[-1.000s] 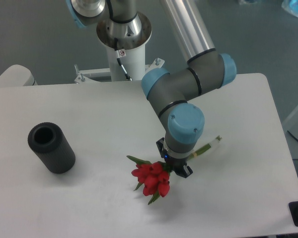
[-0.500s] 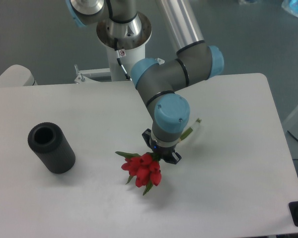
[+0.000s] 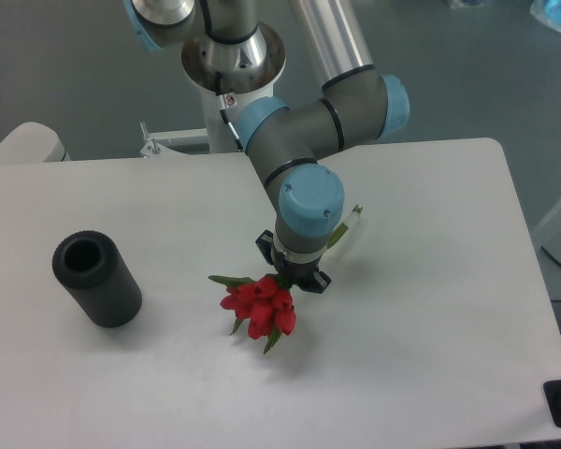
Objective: Place the flowers on the table
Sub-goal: 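Lower the tulips onto the table and open the gripper, then lift the open gripper up and away from the tulips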
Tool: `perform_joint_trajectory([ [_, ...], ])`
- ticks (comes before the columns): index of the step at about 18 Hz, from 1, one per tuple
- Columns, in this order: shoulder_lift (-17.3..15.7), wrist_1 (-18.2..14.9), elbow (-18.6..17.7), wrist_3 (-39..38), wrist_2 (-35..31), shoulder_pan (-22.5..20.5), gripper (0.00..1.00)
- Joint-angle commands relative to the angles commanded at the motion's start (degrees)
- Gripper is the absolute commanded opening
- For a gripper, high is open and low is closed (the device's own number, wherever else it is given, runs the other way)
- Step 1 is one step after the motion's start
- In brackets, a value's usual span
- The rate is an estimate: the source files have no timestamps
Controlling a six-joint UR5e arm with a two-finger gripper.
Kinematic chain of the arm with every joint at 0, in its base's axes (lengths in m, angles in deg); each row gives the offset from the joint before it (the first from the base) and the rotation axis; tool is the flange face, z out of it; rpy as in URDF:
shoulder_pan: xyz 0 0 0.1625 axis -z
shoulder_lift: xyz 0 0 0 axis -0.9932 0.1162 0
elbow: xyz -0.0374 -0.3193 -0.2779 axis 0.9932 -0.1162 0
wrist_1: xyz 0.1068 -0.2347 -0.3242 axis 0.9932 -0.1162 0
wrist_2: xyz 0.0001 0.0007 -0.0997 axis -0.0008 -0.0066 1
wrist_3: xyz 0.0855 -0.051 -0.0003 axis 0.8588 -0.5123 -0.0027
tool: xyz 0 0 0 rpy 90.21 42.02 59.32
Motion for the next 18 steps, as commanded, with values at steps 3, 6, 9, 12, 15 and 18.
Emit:
perform_joint_trajectory([
  [3,0.00,0.00,0.09,0.00,0.00,-0.09,1.00],
  [6,0.00,0.00,0.61,0.17,0.00,-0.17,1.00],
  [9,0.09,0.09,1.66,0.35,0.09,-0.44,1.00],
  [12,0.26,1.93,2.46,0.79,0.09,-0.79,1.00],
  [15,0.79,2.11,4.12,2.89,0.18,-1.14,1.00],
  [18,2.11,2.20,5.53,11.39,0.18,-1.49,1.00],
])
